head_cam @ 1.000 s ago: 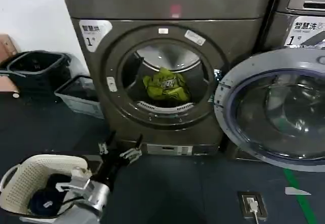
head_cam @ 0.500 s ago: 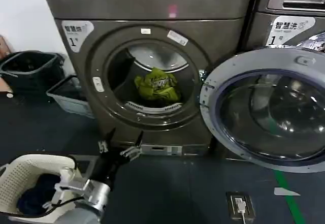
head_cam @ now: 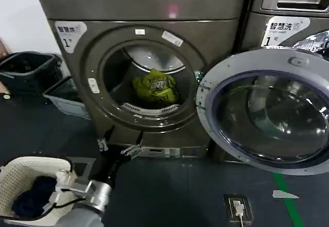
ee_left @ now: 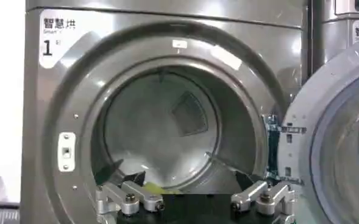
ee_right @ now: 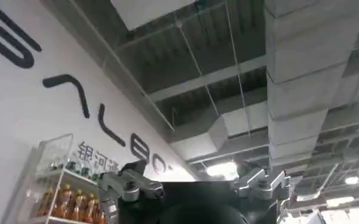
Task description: Grasp the clothes from the dryer.
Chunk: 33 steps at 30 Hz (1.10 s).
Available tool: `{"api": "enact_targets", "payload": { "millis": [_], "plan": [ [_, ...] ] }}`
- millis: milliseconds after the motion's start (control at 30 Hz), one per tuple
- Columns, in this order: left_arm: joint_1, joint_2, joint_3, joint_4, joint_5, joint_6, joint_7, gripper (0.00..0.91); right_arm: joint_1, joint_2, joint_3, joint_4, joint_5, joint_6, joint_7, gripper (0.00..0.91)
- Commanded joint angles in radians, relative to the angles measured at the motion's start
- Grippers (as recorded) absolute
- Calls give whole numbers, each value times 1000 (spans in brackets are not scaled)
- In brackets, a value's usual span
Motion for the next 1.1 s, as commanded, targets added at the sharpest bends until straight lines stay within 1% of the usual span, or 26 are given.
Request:
{"api": "enact_targets", "payload": {
  "millis": [33,300,1100],
  "plan": [
    [0,1,0,4,5,-1,0,907,1,1,0,4,10,6,0,907],
    [10,1,0,-4,6,-1,0,907,0,-2,3,8,44,-1,6,907],
    [6,-1,2,4,4,-2,1,907,-1,1,2,20,53,-6,9,907]
  ]
}}
